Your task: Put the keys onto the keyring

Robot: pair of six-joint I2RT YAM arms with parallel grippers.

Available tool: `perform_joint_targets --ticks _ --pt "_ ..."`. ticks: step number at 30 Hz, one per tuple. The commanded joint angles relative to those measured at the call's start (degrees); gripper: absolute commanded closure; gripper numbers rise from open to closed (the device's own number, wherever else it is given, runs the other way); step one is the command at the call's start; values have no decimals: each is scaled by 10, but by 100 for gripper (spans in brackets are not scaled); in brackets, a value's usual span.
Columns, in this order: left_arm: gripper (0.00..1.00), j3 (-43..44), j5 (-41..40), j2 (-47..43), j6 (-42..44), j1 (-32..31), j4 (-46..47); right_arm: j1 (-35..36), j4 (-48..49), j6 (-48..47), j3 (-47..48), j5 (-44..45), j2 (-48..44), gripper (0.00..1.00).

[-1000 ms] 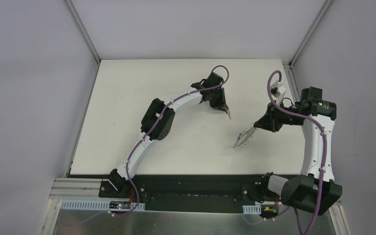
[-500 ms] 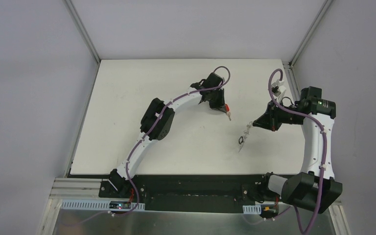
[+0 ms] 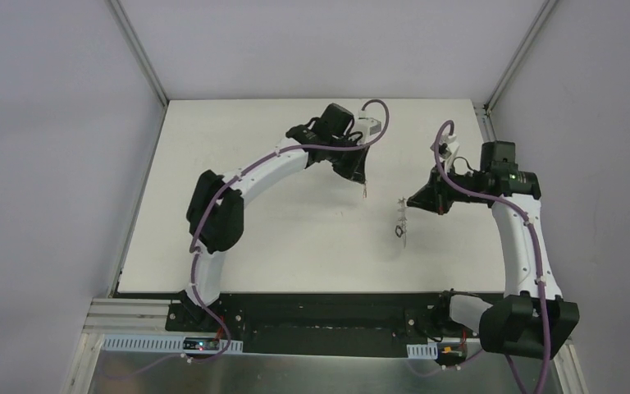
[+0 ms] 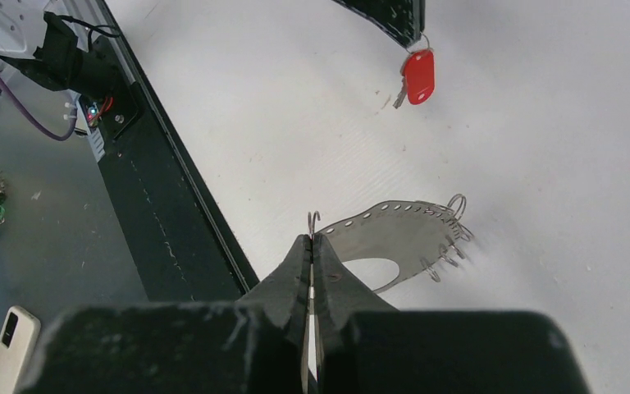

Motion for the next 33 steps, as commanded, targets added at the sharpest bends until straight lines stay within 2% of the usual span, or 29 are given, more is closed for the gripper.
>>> perform_joint_targets --ticks 1,4,13,22,26,33 --pt "100 -40 -1 -113 170 5 -52 60 101 82 -2 -2 -5 100" --pt "100 -58 10 -165 201 10 -75 113 157 126 -8 16 -15 100" --pt "100 -93 103 -277 268 14 -116 193 243 177 6 -37 21 100" --pt "100 -102 176 -329 342 14 -173 253 300 223 24 -97 66 100" --pt "100 -123 173 -344 355 13 -158 265 317 237 25 -134 79 100" --pt "100 -111 187 -338 422 11 -199 281 315 240 38 -166 97 100"
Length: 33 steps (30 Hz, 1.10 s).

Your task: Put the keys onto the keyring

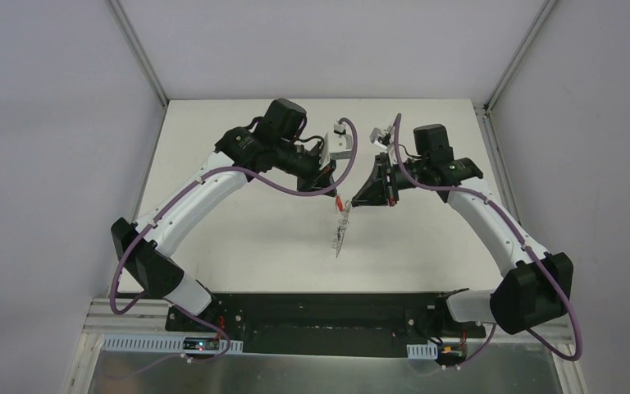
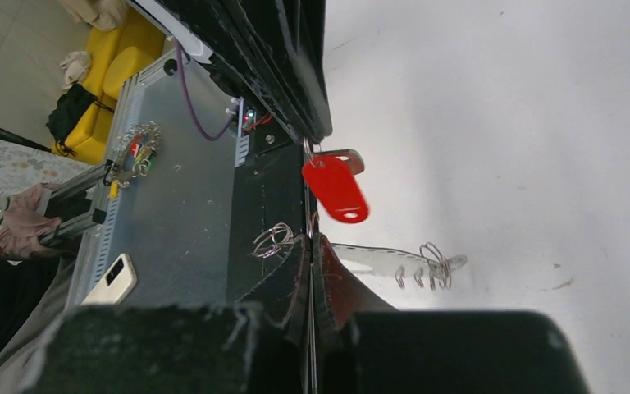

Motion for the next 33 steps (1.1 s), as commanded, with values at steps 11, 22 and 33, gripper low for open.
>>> perform_joint_targets --ticks 11,22,33 --pt "100 -3 65 -6 66 -1 -14 26 28 19 40 -95 28 100" --pt "100 -26 88 -8 82 -4 -13 42 30 28 57 -120 54 100" --pt "100 -27 102 -13 91 -4 -19 41 37 31 46 -110 52 100"
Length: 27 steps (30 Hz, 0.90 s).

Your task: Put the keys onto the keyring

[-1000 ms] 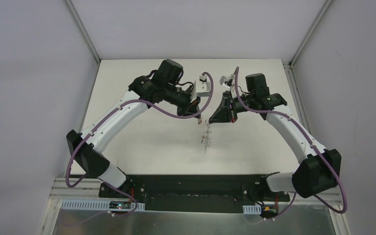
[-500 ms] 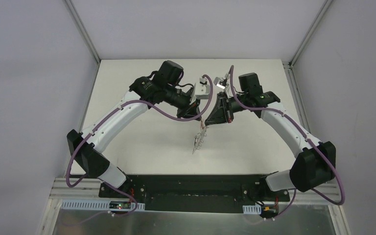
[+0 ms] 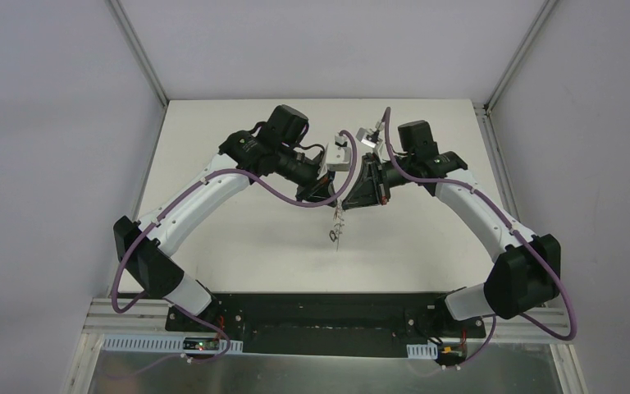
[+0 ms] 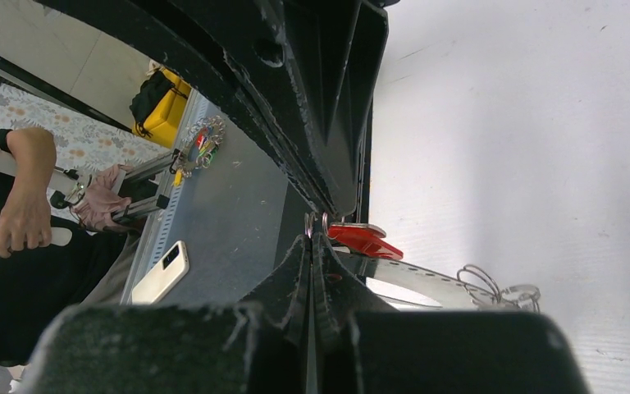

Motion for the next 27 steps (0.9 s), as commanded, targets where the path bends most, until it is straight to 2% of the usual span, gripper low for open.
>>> perform_joint_targets --ticks 1,10,27 --pt "100 1 31 -13 19 -4 -3 3 24 6 12 -26 -6 100" --pt "100 6 25 -9 13 -3 1 4 49 24 -12 -24 -19 100" --pt "100 6 8 -12 5 -3 1 4 40 23 -13 -15 -35 100"
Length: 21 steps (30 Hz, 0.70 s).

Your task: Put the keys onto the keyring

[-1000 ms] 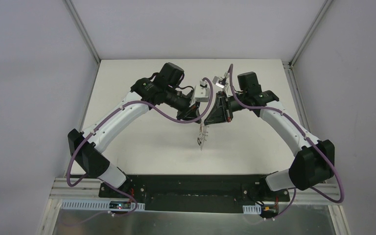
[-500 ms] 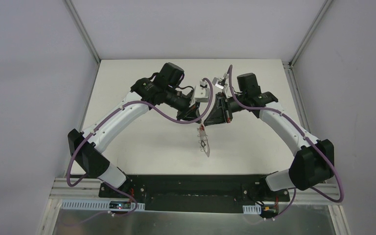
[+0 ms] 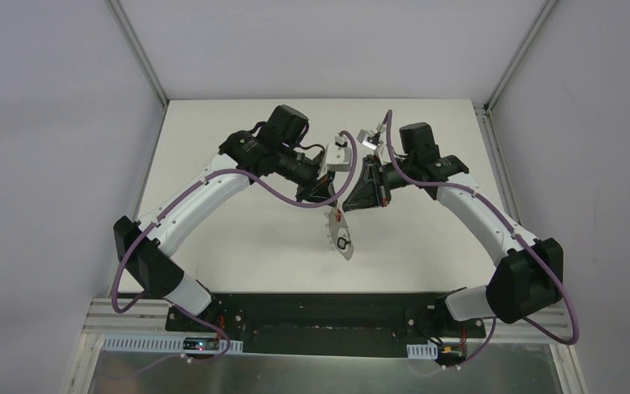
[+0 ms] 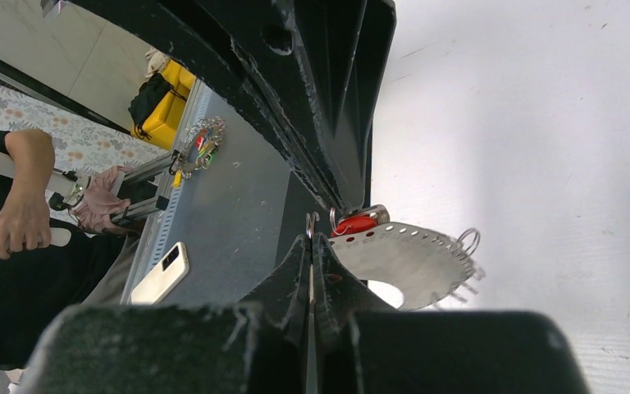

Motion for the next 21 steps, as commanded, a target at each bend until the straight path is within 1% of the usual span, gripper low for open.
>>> perform_joint_targets --ticks 1,21 --pt "100 5 13 -12 0 -2 1 2 14 2 7 -17 -21 100" --pt "100 -6 34 -15 -32 -2 17 -1 8 0 0 -15 -27 100"
